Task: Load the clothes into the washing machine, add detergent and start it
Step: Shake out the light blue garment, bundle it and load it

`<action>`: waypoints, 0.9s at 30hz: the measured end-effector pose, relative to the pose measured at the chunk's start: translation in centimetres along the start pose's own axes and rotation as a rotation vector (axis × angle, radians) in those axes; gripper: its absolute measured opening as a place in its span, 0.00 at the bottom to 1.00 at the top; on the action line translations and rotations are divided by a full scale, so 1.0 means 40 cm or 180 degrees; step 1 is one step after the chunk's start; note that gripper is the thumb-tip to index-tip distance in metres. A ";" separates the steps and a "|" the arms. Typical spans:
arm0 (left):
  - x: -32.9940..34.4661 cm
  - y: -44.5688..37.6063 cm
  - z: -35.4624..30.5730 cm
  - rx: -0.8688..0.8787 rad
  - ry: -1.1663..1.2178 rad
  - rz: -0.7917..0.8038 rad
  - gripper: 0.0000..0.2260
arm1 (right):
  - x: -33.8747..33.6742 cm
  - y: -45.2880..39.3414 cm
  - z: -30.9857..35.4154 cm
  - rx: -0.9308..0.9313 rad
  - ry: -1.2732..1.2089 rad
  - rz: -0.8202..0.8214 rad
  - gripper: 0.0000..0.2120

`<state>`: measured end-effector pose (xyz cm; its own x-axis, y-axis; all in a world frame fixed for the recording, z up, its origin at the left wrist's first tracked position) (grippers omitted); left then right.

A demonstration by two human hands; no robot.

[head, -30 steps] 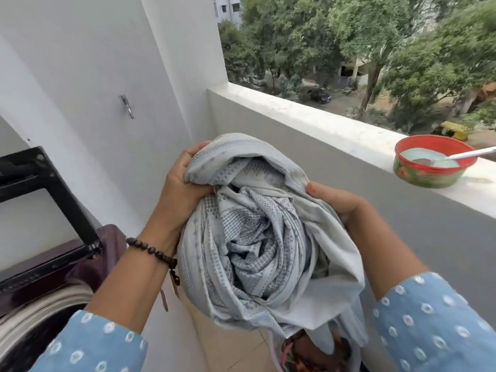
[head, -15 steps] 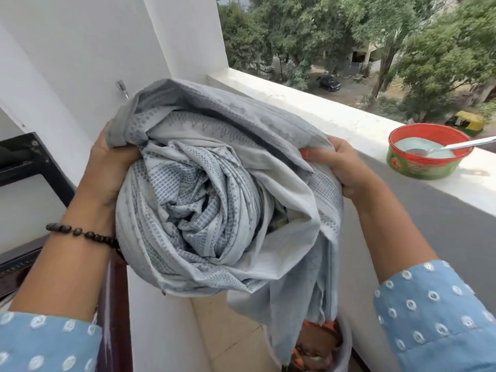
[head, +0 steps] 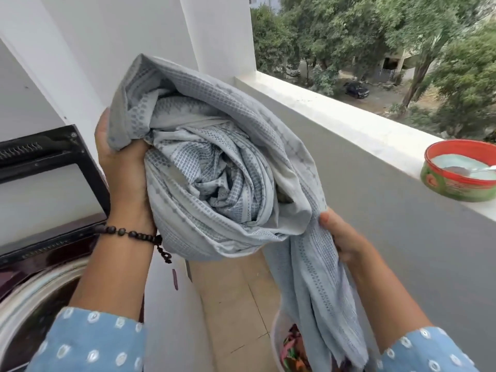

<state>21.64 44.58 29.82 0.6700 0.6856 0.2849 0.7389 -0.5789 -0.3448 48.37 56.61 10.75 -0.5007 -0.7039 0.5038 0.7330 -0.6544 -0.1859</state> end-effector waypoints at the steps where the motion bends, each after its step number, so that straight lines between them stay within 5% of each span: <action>1: -0.008 0.001 0.005 0.0025 0.0060 -0.0093 0.30 | -0.009 0.013 -0.034 0.0203 -0.0022 -0.0097 0.49; 6: -0.045 0.019 0.023 0.0083 0.0457 -0.0802 0.17 | 0.006 0.027 -0.124 0.0426 -0.0531 -0.0156 0.42; 9: -0.066 0.055 0.119 -0.0250 0.0787 -0.1108 0.22 | 0.089 -0.017 -0.095 0.0136 -0.0976 0.0231 0.41; 12: -0.057 0.118 0.237 -0.0776 0.0973 -0.0965 0.31 | 0.151 -0.063 -0.047 -0.0097 -0.1345 0.0271 0.43; 17: -0.059 0.255 0.350 -0.1177 0.0826 -0.0723 0.35 | 0.081 -0.119 -0.019 -0.0297 -0.1032 -0.0834 0.52; 23: -0.084 0.358 0.422 -0.1926 0.0916 -0.0090 0.38 | 0.053 -0.154 0.097 -0.0991 0.0140 -0.1321 0.24; 27: -0.118 0.391 0.451 -0.2396 0.0822 0.0239 0.56 | 0.066 -0.176 0.108 -0.1114 0.0280 -0.1244 0.27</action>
<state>28.75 40.25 6.94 0.6473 0.5623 0.5147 0.4793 -0.8252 0.2987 43.86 60.54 17.02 -0.7534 -0.3997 0.5221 0.2939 -0.9150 -0.2763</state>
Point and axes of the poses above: each hand's wrist, its own y-axis away from the middle knuckle, its own x-axis out of the palm, z = x × y, the point moved 10 cm from there along -y, towards the middle knuckle, and after that the axes turned 9 degrees about -x, right-handed, at the moved point
